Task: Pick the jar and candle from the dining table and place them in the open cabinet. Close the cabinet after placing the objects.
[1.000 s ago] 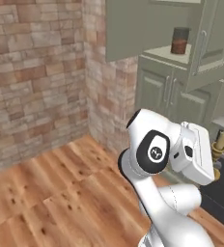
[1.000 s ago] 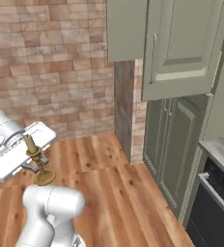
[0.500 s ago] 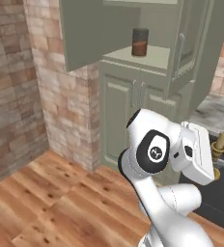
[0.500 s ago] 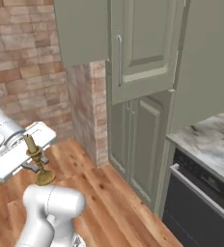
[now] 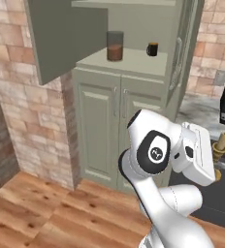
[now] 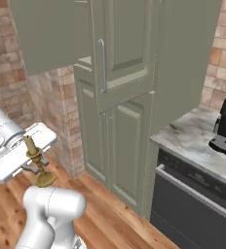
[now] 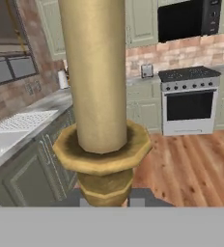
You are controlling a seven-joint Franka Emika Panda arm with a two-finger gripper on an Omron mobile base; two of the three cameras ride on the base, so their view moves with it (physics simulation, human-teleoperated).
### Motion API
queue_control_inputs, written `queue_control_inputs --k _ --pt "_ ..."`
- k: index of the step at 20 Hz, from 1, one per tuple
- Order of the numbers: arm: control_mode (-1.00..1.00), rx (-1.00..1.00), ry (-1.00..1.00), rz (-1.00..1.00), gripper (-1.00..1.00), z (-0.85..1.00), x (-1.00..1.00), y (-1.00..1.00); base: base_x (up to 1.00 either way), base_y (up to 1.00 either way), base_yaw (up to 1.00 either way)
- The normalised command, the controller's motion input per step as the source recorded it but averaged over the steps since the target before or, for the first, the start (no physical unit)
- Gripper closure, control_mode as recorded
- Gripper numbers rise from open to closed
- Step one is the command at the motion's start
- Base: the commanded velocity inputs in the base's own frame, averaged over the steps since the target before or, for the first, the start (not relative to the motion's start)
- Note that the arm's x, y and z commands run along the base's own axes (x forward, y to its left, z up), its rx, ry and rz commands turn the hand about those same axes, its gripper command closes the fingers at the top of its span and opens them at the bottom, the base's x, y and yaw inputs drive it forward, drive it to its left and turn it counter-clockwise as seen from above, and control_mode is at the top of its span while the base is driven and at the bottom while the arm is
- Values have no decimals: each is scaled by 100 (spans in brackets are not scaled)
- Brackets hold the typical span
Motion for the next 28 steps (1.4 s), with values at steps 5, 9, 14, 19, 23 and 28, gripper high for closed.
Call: queue_control_inputs --k 5,9,14,19,23,28 --pt "100 0 0 0 100 0 0 0 55 35 -35" --pt "100 0 0 0 100 0 0 0 50 23 -32" --pt "100 0 0 0 100 0 0 0 44 15 -32" --pt "100 0 0 0 100 0 0 0 37 23 -33" --pt "100 0 0 0 100 0 0 0 34 31 -34" --pt "100 0 0 0 100 0 0 0 38 42 -34"
